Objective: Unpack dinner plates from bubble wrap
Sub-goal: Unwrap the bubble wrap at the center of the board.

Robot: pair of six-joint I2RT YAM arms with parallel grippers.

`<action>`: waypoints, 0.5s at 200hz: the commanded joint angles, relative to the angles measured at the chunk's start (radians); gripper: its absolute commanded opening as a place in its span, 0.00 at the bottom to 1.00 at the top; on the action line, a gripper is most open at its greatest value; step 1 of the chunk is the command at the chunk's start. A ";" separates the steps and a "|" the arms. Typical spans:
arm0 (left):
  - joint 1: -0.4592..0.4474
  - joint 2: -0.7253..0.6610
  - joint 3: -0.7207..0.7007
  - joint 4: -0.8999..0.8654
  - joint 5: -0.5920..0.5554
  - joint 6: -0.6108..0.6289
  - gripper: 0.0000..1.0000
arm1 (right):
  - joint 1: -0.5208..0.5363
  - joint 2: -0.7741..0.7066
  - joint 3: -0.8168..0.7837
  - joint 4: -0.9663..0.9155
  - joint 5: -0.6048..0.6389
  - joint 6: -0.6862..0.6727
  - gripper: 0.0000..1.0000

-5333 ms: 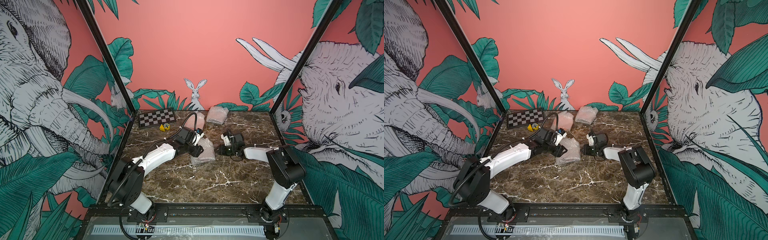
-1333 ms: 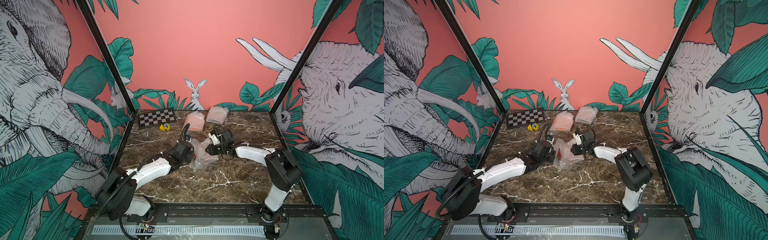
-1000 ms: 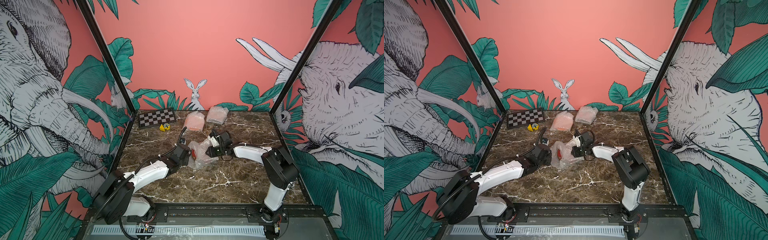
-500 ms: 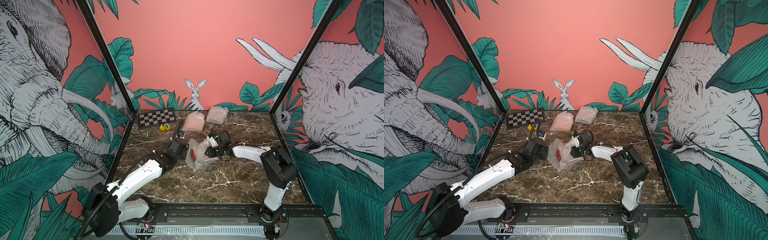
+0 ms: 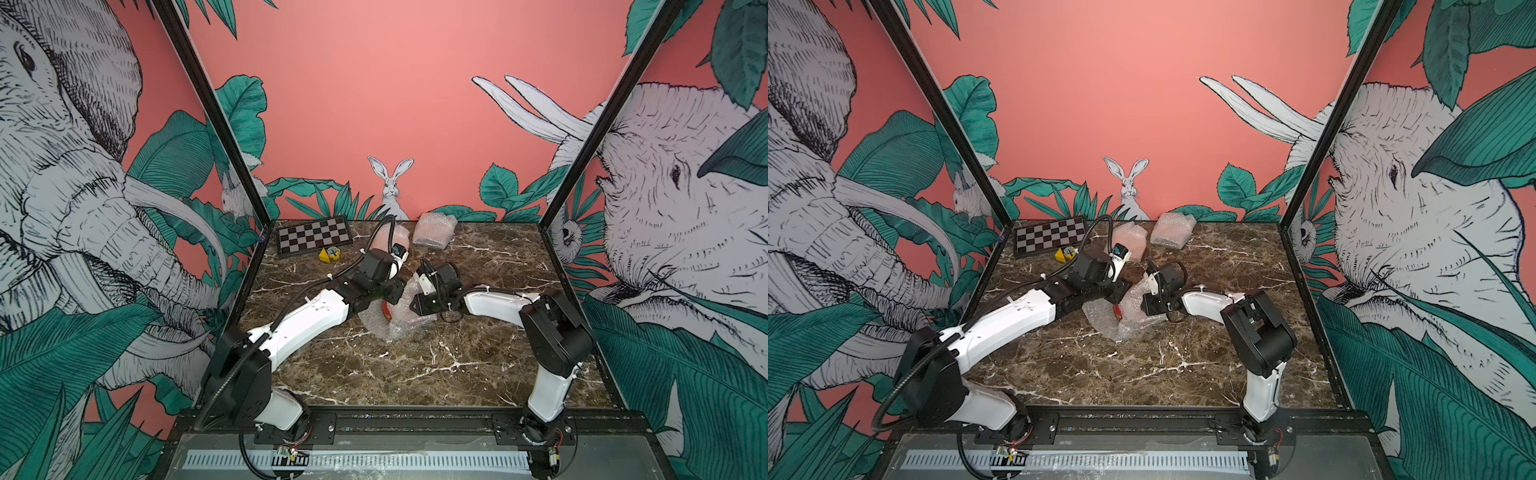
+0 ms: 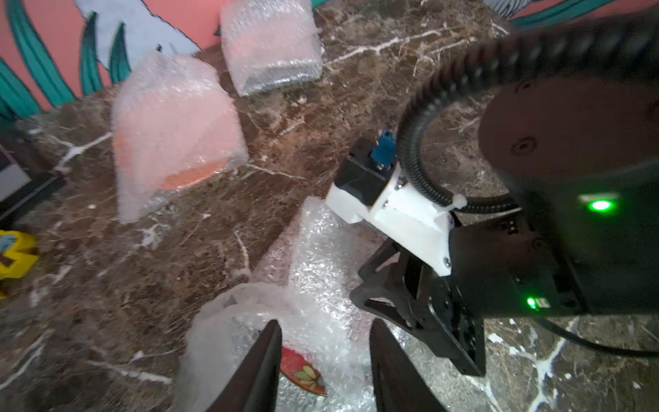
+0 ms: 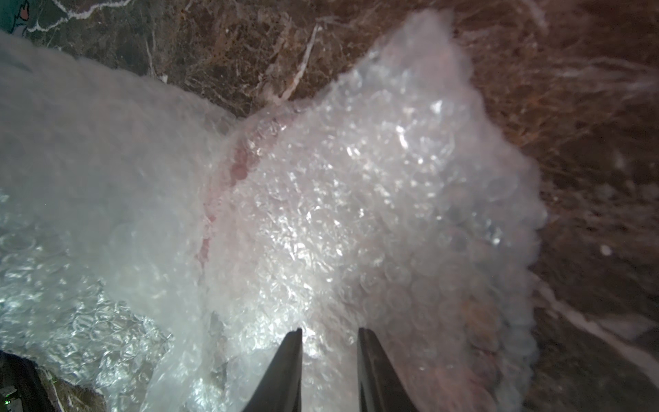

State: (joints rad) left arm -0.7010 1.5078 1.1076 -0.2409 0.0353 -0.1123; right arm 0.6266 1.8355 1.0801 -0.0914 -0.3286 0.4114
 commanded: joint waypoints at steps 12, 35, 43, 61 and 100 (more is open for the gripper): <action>0.062 0.073 0.006 0.022 0.074 -0.036 0.39 | 0.008 0.009 0.022 -0.001 0.013 -0.004 0.31; 0.080 0.107 -0.019 -0.008 0.022 -0.054 0.34 | 0.008 0.006 0.025 -0.001 0.016 0.000 0.33; 0.080 0.107 -0.035 -0.015 0.002 -0.061 0.34 | 0.008 0.004 0.024 0.001 0.015 0.001 0.34; 0.084 0.100 -0.077 -0.018 -0.042 -0.072 0.32 | 0.009 0.001 0.027 0.000 0.015 0.003 0.36; 0.099 0.085 -0.168 -0.035 -0.137 -0.111 0.25 | 0.008 -0.004 0.029 -0.003 0.020 0.004 0.39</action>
State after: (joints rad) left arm -0.6144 1.6306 0.9958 -0.2409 -0.0254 -0.1795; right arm 0.6285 1.8355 1.0801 -0.0910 -0.3248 0.4160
